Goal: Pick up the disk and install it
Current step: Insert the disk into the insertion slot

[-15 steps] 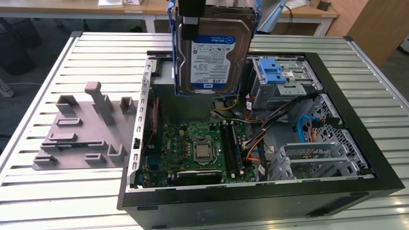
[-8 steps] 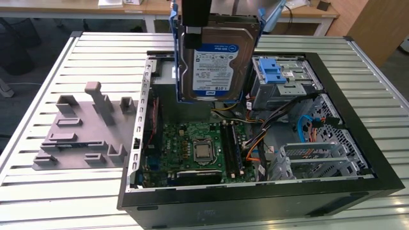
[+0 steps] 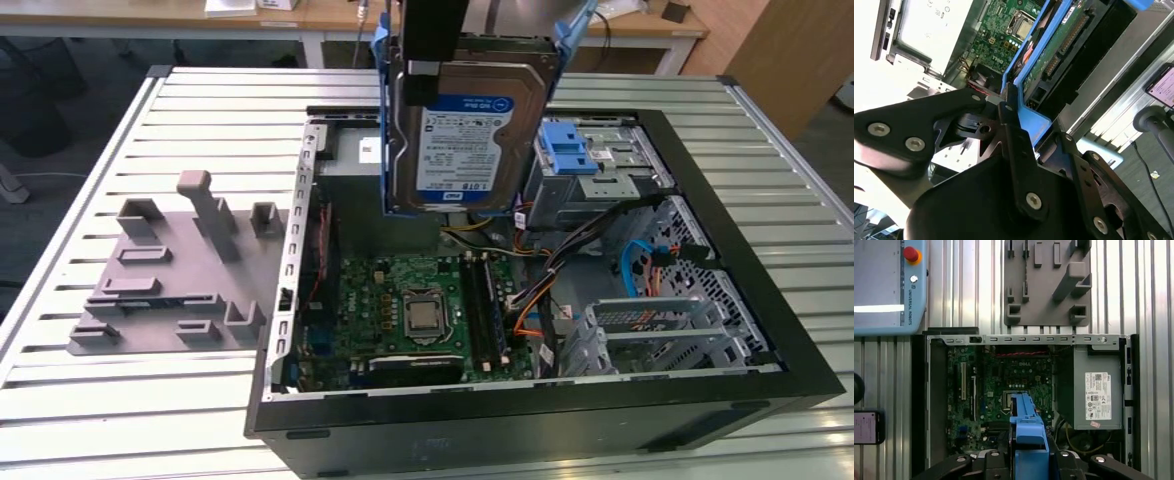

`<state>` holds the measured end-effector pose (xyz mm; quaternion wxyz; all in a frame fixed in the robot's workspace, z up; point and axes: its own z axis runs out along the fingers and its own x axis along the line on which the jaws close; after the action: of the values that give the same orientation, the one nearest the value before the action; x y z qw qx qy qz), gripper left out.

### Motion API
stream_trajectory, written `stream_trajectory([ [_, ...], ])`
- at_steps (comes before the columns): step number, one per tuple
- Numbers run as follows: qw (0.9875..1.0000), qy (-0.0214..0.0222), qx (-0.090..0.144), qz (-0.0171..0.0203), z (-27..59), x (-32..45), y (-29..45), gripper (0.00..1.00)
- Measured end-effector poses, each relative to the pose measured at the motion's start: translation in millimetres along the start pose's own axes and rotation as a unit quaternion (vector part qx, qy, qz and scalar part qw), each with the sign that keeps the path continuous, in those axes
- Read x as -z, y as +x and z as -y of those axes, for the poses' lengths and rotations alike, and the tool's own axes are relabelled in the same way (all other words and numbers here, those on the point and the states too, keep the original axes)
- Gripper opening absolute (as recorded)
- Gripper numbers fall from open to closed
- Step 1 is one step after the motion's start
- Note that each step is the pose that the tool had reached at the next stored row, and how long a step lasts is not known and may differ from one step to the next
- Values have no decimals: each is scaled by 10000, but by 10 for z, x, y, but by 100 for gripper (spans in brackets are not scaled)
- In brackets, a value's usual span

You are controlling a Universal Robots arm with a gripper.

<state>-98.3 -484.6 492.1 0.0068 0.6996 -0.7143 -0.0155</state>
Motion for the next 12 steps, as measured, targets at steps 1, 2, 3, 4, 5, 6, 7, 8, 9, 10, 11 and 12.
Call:
stream_trajectory([
  [1, 10000, 0, 0, -1, 1, -3, 9, 36],
  [2, 10000, 1, 1, 0, 2, -7, 22, 36],
  [3, 10000, 2, 1, 1, 2, -10, 38, 36],
  [4, 10000, 2, 1, 0, 2, -13, 59, 36],
  [5, 10000, 2, 1, 0, 3, -16, 82, 36],
  [6, 10000, 3, 1, 2, 4, -20, 107, 36],
  [7, 10000, 3, 1, 2, 4, -24, 131, 36],
  [8, 10000, 3, 1, 3, 5, -29, 156, 36],
  [9, 10000, 2, 0, 3, 6, -34, 177, 36],
  [10, 10000, 3, 0, 4, 9, -39, 192, 36],
  [11, 10000, 2, 0, 3, 17, -43, 204, 36],
  [12, 10000, 2, 1, 3, 30, -48, 213, 36],
])
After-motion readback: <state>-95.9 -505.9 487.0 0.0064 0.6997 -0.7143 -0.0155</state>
